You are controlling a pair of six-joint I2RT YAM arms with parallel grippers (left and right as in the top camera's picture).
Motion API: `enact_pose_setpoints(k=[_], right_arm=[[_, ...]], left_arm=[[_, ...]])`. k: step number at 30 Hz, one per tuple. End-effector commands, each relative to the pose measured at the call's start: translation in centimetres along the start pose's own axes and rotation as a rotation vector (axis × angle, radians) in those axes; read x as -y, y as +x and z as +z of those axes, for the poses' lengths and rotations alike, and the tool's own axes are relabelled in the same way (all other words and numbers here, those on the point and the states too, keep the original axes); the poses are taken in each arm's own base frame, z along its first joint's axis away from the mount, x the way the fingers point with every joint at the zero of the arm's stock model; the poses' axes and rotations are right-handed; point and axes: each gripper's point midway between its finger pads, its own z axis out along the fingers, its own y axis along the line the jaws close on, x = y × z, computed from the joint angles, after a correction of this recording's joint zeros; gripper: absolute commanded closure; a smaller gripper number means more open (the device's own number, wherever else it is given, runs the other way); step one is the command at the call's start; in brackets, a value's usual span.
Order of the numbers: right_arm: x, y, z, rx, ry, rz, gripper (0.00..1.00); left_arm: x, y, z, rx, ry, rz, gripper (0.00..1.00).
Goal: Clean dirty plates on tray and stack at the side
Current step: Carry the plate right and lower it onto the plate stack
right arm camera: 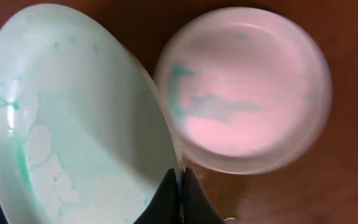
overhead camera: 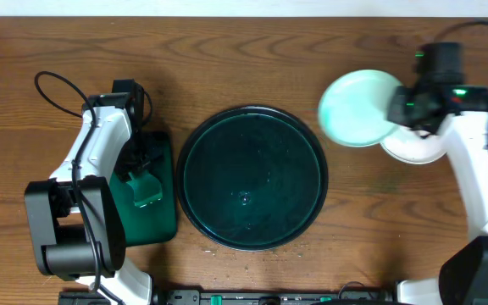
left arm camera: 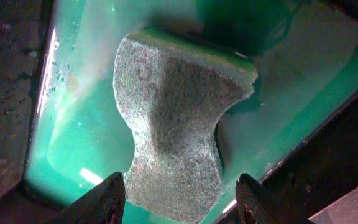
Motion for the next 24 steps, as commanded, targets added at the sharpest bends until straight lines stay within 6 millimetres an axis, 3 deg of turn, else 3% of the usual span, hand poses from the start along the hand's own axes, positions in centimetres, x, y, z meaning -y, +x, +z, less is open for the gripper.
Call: enact_pose_setpoints(k=[1,8,12,24], right_arm=[[3.0,-0.8,0.0,-0.004,0.001,0.119,0.99],[11.2,0.5,1.7,-0.039,0.096,0.339,0.99],[13.6,1.4,2.6,-0.042,0.12,0.438,0.99],[13.4,2.5,6.5,-0.038,0.091,0.523,0.99]], left_arm=[[0.0,-0.4,0.0,0.009,-0.004,-0.001,0.42],[0.0,-0.4,0.0,0.011,-0.003,-0.002,0.42],[0.0,-0.4,0.0,0.011,-0.003,-0.002,0.42],[0.0,-0.4,0.0,0.01,-0.003,-0.002,0.41]])
